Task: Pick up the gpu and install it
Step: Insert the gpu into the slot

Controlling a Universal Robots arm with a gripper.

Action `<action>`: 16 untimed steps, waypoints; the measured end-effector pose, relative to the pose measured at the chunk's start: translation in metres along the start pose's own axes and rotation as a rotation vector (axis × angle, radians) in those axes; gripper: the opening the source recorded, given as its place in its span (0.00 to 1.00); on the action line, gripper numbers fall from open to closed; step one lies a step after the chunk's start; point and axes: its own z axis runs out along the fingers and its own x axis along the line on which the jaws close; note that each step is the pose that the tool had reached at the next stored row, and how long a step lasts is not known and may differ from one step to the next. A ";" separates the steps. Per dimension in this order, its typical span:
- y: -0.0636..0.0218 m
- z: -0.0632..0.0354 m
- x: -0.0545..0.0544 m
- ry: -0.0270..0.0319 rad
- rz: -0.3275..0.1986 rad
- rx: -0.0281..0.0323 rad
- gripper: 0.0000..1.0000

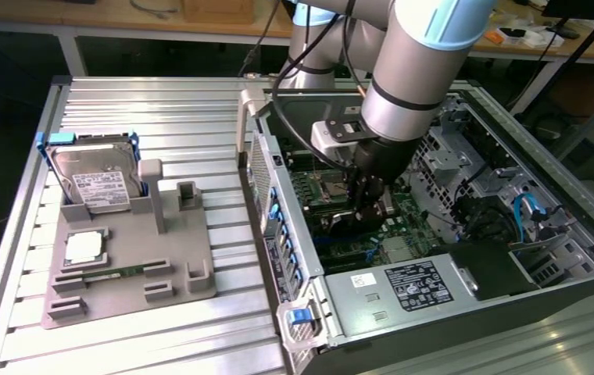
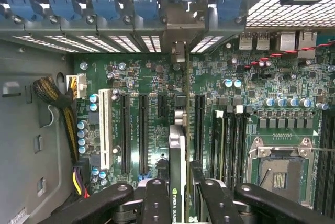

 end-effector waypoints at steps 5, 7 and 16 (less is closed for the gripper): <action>0.0002 0.0000 0.000 0.0000 0.000 0.0046 0.27; 0.0002 0.0000 -0.001 0.0000 0.000 0.0066 0.27; 0.0016 0.0022 -0.001 0.0006 0.000 0.0189 0.27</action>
